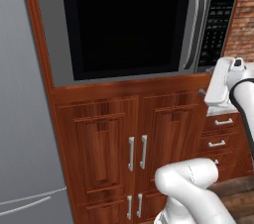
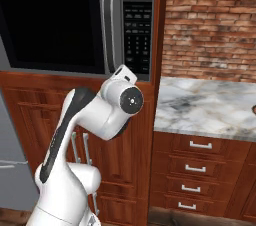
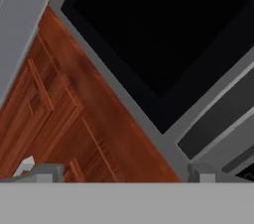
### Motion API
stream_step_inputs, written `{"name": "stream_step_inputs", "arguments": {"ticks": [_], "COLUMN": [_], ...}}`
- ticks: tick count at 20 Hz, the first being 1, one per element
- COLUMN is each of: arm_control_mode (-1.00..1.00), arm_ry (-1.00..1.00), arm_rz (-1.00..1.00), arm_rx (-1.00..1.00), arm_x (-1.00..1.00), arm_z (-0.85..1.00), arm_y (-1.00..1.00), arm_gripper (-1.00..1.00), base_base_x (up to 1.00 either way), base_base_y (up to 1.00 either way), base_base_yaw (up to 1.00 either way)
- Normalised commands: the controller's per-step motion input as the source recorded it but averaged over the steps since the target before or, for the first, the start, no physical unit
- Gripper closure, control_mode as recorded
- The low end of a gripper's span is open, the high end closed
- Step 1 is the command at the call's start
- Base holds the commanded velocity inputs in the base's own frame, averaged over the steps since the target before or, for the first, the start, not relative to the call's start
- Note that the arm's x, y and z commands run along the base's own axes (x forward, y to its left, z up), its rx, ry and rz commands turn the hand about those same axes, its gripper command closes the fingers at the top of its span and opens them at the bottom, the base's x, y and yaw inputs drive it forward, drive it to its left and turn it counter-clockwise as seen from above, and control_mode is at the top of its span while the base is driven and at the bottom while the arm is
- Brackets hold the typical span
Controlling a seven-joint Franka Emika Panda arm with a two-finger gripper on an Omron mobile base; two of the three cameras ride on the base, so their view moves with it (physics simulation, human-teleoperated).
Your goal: Remove the tangerine from the bowl and place it on the small plate. Then place the bowl with only the fish in the microwave, close the door, and press the start button to microwave the fish.
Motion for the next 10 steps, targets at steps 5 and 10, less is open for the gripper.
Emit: {"name": "stream_step_inputs", "arguments": {"ticks": [5,10], "arm_control_mode": [-1.0,-1.0], "arm_ry": [-0.09,-0.04], "arm_rz": [0.0,0.0], "arm_rx": [0.0,0.0], "arm_x": [0.34,0.36], "arm_z": [0.0,0.0], "arm_y": [-0.28,-0.08], "arm_gripper": [-1.0,-1.0], "base_base_x": [0.0,0.0], "base_base_y": [0.0,0.0], "base_base_yaw": [0.0,0.0]}}
